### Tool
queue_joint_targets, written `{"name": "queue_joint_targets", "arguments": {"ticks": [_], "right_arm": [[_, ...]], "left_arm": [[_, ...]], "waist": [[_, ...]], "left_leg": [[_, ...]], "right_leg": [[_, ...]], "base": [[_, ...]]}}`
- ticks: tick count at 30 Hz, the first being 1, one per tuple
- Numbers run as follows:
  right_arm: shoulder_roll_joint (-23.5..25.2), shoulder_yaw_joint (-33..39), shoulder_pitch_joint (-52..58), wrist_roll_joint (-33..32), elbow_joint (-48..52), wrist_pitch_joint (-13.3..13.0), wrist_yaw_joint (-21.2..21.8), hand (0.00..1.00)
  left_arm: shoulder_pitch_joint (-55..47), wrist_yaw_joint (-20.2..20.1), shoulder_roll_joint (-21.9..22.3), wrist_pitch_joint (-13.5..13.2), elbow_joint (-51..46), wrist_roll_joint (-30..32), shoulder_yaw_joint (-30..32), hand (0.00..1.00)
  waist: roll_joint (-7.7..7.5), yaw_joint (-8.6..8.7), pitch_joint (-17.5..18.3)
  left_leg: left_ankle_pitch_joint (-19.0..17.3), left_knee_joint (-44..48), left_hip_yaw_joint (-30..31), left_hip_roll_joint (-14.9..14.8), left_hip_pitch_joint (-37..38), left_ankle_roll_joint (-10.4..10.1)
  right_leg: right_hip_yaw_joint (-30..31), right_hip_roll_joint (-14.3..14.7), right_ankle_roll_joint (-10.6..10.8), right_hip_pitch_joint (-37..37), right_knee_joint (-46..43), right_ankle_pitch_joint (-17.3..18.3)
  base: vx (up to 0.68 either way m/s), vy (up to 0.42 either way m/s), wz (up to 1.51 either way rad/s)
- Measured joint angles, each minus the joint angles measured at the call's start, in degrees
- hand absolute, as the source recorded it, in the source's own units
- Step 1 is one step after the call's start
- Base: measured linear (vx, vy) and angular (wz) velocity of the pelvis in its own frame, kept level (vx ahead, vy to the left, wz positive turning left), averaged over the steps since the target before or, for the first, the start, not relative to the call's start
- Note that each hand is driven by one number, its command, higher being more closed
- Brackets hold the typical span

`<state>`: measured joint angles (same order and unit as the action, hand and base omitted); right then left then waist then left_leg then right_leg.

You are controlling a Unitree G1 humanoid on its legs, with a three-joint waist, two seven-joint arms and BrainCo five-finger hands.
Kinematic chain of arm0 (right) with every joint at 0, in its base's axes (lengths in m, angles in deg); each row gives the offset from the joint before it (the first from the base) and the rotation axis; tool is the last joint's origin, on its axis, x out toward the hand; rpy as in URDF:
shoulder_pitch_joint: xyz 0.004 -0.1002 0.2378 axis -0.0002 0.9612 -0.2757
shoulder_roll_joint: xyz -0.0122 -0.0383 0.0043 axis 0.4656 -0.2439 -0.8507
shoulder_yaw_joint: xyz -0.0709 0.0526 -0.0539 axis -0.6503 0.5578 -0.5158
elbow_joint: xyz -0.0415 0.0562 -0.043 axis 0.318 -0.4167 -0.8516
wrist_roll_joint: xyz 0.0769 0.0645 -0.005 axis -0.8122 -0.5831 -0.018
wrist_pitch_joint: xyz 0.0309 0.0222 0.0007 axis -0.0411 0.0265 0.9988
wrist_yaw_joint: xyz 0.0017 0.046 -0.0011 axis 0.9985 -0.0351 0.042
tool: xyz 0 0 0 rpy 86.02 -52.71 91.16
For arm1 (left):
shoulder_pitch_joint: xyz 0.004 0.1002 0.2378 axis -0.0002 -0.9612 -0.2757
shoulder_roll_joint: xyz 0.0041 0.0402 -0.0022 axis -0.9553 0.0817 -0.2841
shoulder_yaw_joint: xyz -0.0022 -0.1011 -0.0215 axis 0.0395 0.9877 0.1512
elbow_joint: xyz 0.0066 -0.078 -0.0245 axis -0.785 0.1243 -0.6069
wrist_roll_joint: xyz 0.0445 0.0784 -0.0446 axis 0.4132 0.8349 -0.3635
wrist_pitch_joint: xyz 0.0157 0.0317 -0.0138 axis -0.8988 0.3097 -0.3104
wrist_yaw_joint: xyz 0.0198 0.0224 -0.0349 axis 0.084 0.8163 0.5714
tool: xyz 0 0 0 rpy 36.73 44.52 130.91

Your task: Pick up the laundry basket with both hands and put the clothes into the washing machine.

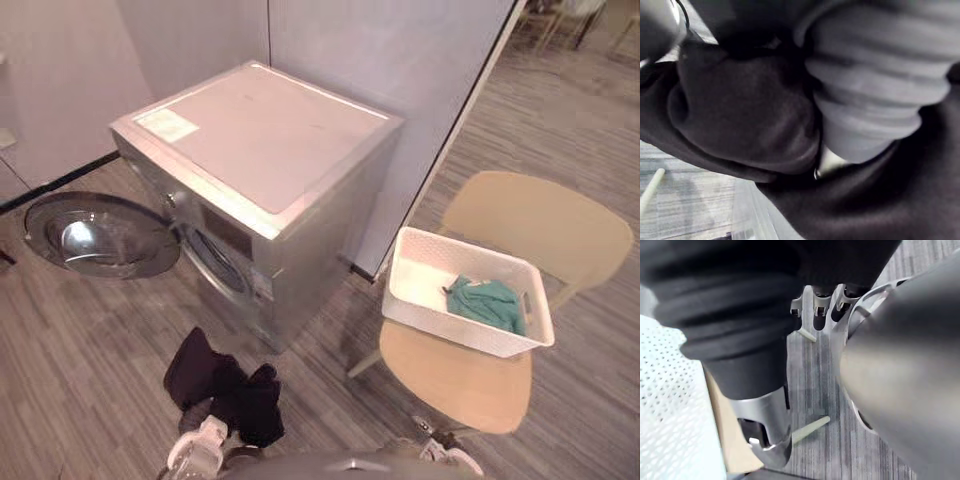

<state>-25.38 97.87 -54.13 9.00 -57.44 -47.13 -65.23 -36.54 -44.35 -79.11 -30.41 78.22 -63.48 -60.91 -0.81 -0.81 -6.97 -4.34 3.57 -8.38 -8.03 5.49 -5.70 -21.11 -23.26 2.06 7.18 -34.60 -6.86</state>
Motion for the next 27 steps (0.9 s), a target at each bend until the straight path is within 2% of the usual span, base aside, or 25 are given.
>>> {"name": "queue_joint_targets", "arguments": {"ticks": [1,2,3,4,5,6,7,8,11,13,14,15,16,17,18,20,22,24,25,27], "right_arm": [[0.7,-0.1,0.5,-0.1,1.2,0.0,0.3,0.0],[1.6,-0.5,0.8,-0.5,2.7,-0.2,0.9,0.0],[2.1,-1.1,0.8,-1.0,3.1,-0.3,1.1,0.0],[2.0,-1.4,0.8,-1.2,3.4,-0.3,1.2,0.0],[1.7,-1.6,1.1,-1.4,3.8,-0.5,1.8,0.0],[2.0,-1.8,1.8,-2.3,3.9,-0.6,2.3,0.0],[2.1,-1.8,1.8,-2.3,3.9,-0.6,2.3,0.0],[2.0,-1.6,1.2,-2.4,4.0,-0.6,2.2,0.0],[2.1,-1.6,1.1,-2.8,4.1,-1.2,2.2,0.0],[2.4,-2.2,1.6,-3.3,4.2,-1.2,2.1,0.0],[2.4,-2.8,1.5,-3.3,4.8,-1.2,2.1,0.0],[2.4,-2.7,1.5,-3.5,5.2,-1.3,2.2,0.0],[2.3,-2.7,1.8,-4.4,6.3,-1.5,2.2,0.0],[2.1,-2.7,1.9,-4.4,6.4,-1.5,2.3,0.0],[2.2,-2.7,2.4,-4.3,6.6,-1.5,2.2,0.0],[2.1,-2.6,3.1,-4.3,6.5,-1.4,2.1,0.0],[2.0,-2.3,3.5,-4.3,6.1,-1.2,2.1,0.0],[2.1,-2.2,3.6,-4.3,5.8,-0.9,1.9,0.0],[2.1,-2.2,3.6,-4.3,5.8,-0.9,1.7,0.0],[2.0,-1.5,4.4,-4.3,5.6,-0.9,1.0,0.0]], "left_arm": [[0.2,0.0,-0.2,0.0,0.3,0.3,-0.1,1.0],[0.5,-0.1,-0.2,0.1,0.3,1.0,-0.5,1.0],[0.8,-0.4,0.1,0.3,0.4,1.7,-1.1,1.0],[0.8,-0.7,0.7,0.5,0.6,2.0,-1.4,1.0],[0.8,-1.1,1.7,0.7,0.3,2.1,-1.6,1.0],[1.1,-1.4,2.0,0.8,0.3,2.1,-1.8,1.0],[1.4,-1.4,2.0,0.8,0.2,2.1,-1.9,1.0],[2.7,-1.4,1.9,1.0,1.6,2.1,-2.4,1.0],[3.4,-1.4,1.7,1.1,1.9,2.2,-3.7,1.0],[4.0,-1.4,1.8,1.1,1.6,2.6,-4.4,1.0],[3.8,-1.5,1.7,1.1,1.3,2.6,-4.7,1.0],[3.7,-1.7,1.7,1.1,1.3,2.8,-4.6,1.0],[3.5,-2.0,1.8,1.1,0.7,3.9,-4.2,1.0],[3.4,-2.1,1.8,1.2,0.2,4.2,-4.1,1.0],[2.5,-2.1,1.8,1.2,-1.4,4.3,-3.6,1.0],[2.3,-2.1,1.4,1.2,-1.8,4.3,-3.0,1.0],[2.3,-1.9,1.4,1.2,-1.8,4.2,-1.8,1.0],[2.0,-1.3,1.5,1.3,-2.9,3.7,-1.1,1.0],[1.8,-0.8,1.5,1.3,-3.2,3.4,-1.1,1.0],[1.3,0.1,2.0,1.2,-3.3,2.3,-2.0,1.0]], "waist": [[-0.33,0.09,0.0],[-1.11,0.18,0.0],[-1.88,0.38,-0.1],[-1.8,0.56,0.0],[-1.98,0.68,0.7],[-1.57,0.75,1.5],[-1.64,0.5,1.5],[-1.37,0.65,1.2],[-0.8,1.27,2.1],[-0.99,0.68,2.1],[-0.75,0.41,1.9],[-0.47,0.34,1.6],[0.24,-0.03,0.6],[0.52,-0.19,0.3],[0.28,-0.38,-0.5],[0.29,-0.79,-0.5],[-0.39,-0.91,-0.3],[-1.64,-0.9,-0.3],[-1.78,-0.92,-0.2],[-1.24,-0.9,0.4]], "left_leg": [[0.0,0.4,0.4,-0.5,-0.3,0.0],[-0.4,0.5,0.8,-0.7,-0.7,0.4],[-0.9,1.3,1.5,0.1,-2.0,0.3],[-1.4,2.0,2.0,0.6,-2.7,0.2],[-1.8,2.5,2.6,0.7,-4.0,-0.2],[-1.0,2.1,2.3,1.2,-5.2,0.5],[-0.3,2.0,2.3,1.4,-5.9,-0.1],[1.2,1.6,2.5,0.9,-6.9,-0.7],[3.2,-0.6,1.9,0.3,-6.4,-0.7],[1.1,4.6,0.6,-0.7,-7.5,-1.2],[-2.0,12.1,0.4,-1.8,-10.4,-1.0],[-3.4,17.1,0.4,-2.5,-12.2,-0.7],[-4.6,30.2,0.6,-4.6,-17.0,-0.1],[-4.4,34.4,0.7,-5.3,-18.6,0.0],[-2.9,42.4,0.8,-6.9,-21.8,0.2],[-5.1,45.6,0.3,-8.2,-23.5,2.1],[-7.1,40.9,0.9,-9.3,-24.3,2.7],[-6.3,29.0,6.0,-9.9,-24.5,2.0],[-5.6,25.9,7.8,-10.2,-24.2,1.6],[-3.0,17.1,13.9,-10.8,-21.6,-0.9]], "right_leg": [[1.7,3.5,0.9,0.9,-3.0,4.9],[3.8,9.6,1.1,2.0,-5.8,11.1],[4.0,14.0,1.6,1.9,-4.4,14.8],[3.8,14.6,0.9,1.2,-2.7,16.2],[5.5,16.1,2.5,-1.2,2.6,18.2],[5.5,17.0,0.0,-3.5,9.4,20.0],[5.6,17.4,-0.5,-4.5,12.8,20.8],[4.9,18.3,-0.8,-4.9,16.1,20.0],[3.2,19.3,-1.0,-6.3,18.4,19.3],[3.2,19.9,-1.1,-7.7,19.8,18.6],[3.3,20.5,-1.1,-8.3,19.8,18.6],[3.2,20.8,-1.1,-9.0,19.9,18.6],[3.4,21.4,-1.0,-10.6,19.6,19.0],[3.7,21.5,-1.0,-11.1,19.4,19.5],[4.4,20.9,-1.3,-11.8,17.9,21.5],[5.2,20.1,-0.9,-12.0,17.1,22.0],[7.1,18.5,-0.2,-11.5,16.8,22.5],[11.0,14.9,1.5,-9.3,15.4,23.1],[12.3,14.1,2.4,-8.9,15.1,23.4],[16.4,11.0,7.3,-8.8,15.1,24.4]], "base": [[-0.03,-0.05,0.21],[-0.09,-0.083,0.33],[-0.1,-0.091,0.33],[-0.07,-0.072,0.3],[-0.01,-0.056,0.28],[0.0,-0.058,0.18],[-0.02,-0.113,0.11],[0.0,-0.104,0.12],[0.03,-0.075,0.25],[0.05,-0.034,0.03],[0.0,0.0,0.0],[-0.02,0.059,-0.06],[-0.03,0.068,-0.1],[-0.08,0.169,-0.16],[-0.05,0.161,-0.12],[0.01,0.24,-0.18],[0.09,0.275,-0.38],[0.17,0.388,-0.63],[0.22,0.494,-0.7],[0.28,0.599,-0.66]]}}
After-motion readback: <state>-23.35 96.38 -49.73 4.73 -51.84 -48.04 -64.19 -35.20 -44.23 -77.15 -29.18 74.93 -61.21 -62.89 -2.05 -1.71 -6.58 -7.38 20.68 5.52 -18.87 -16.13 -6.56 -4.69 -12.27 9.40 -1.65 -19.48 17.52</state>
